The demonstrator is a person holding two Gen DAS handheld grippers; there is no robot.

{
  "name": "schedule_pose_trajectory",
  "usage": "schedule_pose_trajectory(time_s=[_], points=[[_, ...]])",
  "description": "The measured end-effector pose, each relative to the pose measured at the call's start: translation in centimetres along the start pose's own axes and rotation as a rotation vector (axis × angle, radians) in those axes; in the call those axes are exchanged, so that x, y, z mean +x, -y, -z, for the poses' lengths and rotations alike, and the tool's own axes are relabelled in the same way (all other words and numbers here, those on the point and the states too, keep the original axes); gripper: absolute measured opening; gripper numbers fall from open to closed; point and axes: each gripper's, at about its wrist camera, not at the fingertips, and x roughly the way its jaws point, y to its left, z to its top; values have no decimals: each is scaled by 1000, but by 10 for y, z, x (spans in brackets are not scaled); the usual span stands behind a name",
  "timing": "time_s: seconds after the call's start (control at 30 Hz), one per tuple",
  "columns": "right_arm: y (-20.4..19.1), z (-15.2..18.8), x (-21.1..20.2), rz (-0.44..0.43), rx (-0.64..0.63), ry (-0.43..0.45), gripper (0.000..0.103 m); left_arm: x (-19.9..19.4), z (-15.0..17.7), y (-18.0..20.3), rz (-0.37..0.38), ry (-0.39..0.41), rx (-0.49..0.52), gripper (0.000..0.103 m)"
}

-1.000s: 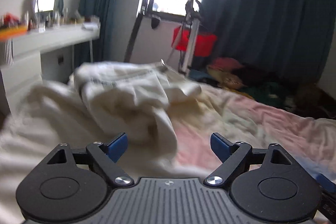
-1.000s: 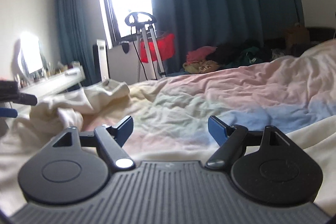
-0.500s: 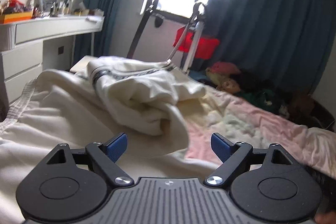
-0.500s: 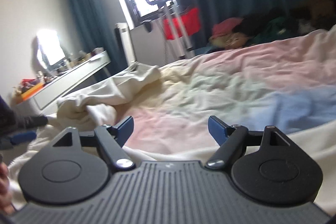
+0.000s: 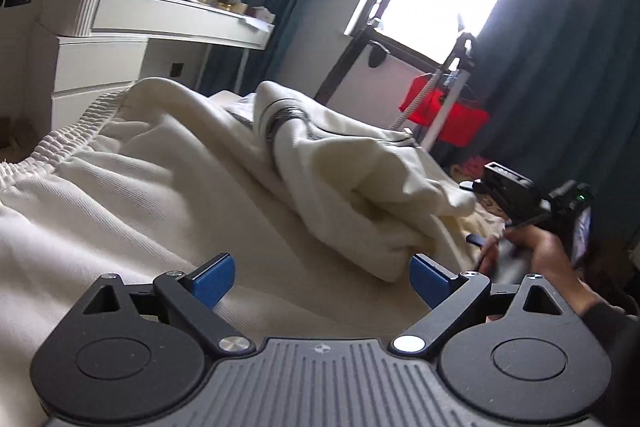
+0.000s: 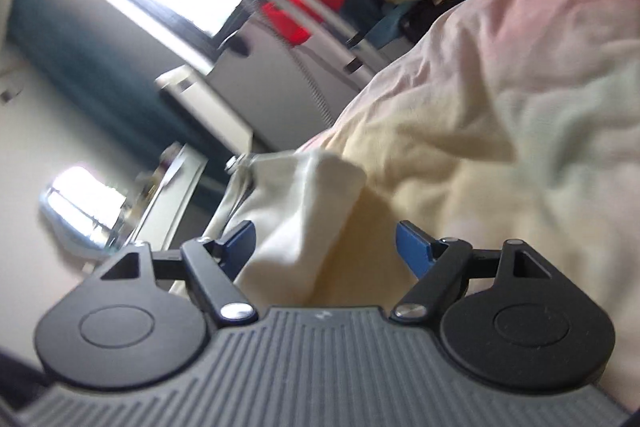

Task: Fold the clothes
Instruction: 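Grasp a ribbed cuff with the right gripper and lift it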

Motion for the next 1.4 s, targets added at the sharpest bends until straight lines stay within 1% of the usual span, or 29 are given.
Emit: schedule_pose_trajectory(time_s=[0.03,0.07,0.1,0.17,0.2,0.23,0.27,0.3,0.33,0.4,0.47,0.53,0.6,0.7,0.77,0.83,0.9,0.97,1.03,1.13,1.2,1.27,1.4], points=[[-2,0,12,12,3,7,73,2,0,-2,-5,14,-6,95],[-4,1,24,24,7,15,71,4,0,-4,-10,25,-12,95],[-7,0,35,38,-2,25,70,6,1,-5,-14,33,-19,95],[-15,-4,47,78,-46,51,51,12,3,-6,-14,27,-32,96],[-19,-7,51,104,-66,56,29,16,4,-7,-13,19,-40,96],[-23,-12,53,131,-89,62,15,19,6,-7,-11,9,-51,96],[-27,-17,48,153,-116,89,14,22,8,-7,-12,2,-61,96],[-31,-22,37,166,-143,143,11,24,9,-5,-15,5,-70,96],[-35,-29,25,171,-164,191,11,25,9,-3,-15,14,-74,96],[-35,-47,-3,182,-187,256,10,28,10,1,-1,31,-79,96],[-28,-71,-37,207,-198,313,10,34,13,2,24,15,-93,98],[-18,-97,-78,249,-210,381,10,36,17,4,17,9,-78,97],[1,-125,-122,292,-205,442,10,36,22,8,11,11,-47,97],[35,-167,-182,377,-190,532,10,32,28,19,28,-3,5,98],[62,-190,-219,450,-167,575,10,31,32,26,52,-11,42,98],[89,-214,-245,525,-120,594,10,33,36,30,91,-20,82,98],[107,-240,-259,574,-67,563,10,37,40,33,121,-35,114,98],[109,-266,-263,602,-86,510,10,43,44,33,117,-60,106,98],[97,-285,-268,585,-147,510,10,44,43,33,118,-61,105,98],[82,-296,-288,465,-194,604,10,46,43,33,119,-64,103,98],[88,-295,-303,438,-232,648,10,48,42,33,120,-65,102,98],[116,-288,-316,454,-215,651,10,49,42,33,121,-67,101,98],[195,-250,-348,545,-110,586,10,51,41,32,124,-72,97,98]])
